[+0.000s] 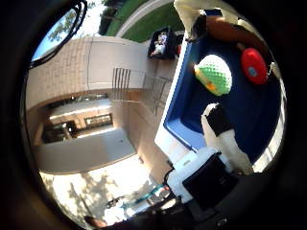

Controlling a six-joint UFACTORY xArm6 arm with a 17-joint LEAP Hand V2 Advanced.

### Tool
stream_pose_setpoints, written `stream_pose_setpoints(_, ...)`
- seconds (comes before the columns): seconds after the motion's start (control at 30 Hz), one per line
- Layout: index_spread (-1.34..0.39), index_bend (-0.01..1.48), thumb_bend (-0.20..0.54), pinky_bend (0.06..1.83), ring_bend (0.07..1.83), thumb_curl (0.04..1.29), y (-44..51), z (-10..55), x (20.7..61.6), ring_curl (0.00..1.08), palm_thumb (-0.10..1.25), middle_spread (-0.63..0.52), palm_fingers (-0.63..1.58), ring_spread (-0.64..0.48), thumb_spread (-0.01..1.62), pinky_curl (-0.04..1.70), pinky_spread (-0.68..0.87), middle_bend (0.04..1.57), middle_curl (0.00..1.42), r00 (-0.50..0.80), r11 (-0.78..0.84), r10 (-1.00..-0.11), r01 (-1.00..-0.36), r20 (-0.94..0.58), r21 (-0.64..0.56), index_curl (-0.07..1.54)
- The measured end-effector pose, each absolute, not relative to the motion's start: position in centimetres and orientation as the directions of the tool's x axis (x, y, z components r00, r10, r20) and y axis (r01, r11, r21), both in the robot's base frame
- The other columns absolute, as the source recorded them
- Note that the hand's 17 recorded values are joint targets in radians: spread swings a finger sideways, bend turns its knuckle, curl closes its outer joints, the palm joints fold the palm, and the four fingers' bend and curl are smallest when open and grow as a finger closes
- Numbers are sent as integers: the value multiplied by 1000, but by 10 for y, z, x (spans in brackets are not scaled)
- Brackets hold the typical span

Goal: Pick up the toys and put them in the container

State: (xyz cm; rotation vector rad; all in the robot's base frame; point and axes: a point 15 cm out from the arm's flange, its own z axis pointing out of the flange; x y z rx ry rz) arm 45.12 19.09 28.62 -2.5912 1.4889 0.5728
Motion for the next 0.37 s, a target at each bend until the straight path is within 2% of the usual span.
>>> stream_pose_setpoints(0.2, -506, 132, -25, 905, 442, 511, 187, 356, 437, 318, 783, 53, -147, 300, 1155, 383, 460, 131, 408, 509, -533, -793, -846, -334, -25, 585)
stream_pose_setpoints(0.27, -486, 146, -25, 877, 420, 505, 181, 386, 417, 312, 784, 56, -120, 304, 1153, 365, 468, 132, 387, 526, -540, -786, -840, -324, -54, 551)
stream_pose_setpoints(0.37, -455, 164, -24, 826, 392, 498, 161, 410, 375, 305, 786, 61, -81, 304, 1151, 338, 474, 141, 360, 516, -539, -790, -842, -332, -26, 507)
